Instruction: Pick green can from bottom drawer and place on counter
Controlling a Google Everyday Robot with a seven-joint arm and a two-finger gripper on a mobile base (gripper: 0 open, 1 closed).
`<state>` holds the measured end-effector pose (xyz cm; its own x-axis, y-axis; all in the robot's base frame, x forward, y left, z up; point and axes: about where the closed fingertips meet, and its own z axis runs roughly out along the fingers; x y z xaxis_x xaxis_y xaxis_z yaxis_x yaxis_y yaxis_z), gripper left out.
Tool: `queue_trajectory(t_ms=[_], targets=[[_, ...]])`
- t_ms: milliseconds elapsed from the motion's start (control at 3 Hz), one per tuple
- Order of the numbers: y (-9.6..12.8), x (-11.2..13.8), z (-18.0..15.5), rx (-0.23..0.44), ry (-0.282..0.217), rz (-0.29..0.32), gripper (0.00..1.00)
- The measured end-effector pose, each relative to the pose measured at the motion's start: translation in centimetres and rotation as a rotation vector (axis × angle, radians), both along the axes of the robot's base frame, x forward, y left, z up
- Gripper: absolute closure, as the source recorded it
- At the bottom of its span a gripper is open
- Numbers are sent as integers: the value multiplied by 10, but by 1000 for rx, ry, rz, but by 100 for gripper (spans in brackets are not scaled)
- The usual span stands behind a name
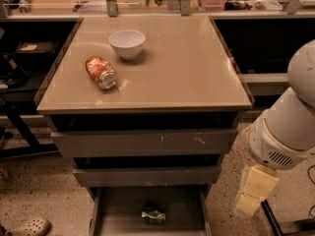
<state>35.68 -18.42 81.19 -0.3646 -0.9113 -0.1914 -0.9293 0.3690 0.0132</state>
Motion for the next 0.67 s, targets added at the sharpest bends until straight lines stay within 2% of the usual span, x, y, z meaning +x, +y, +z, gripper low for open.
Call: queue_trajectory(t_ms=[333, 667], targets=[[14, -16, -35, 20, 52, -12, 0], [45, -35, -105, 73, 135, -25, 0]])
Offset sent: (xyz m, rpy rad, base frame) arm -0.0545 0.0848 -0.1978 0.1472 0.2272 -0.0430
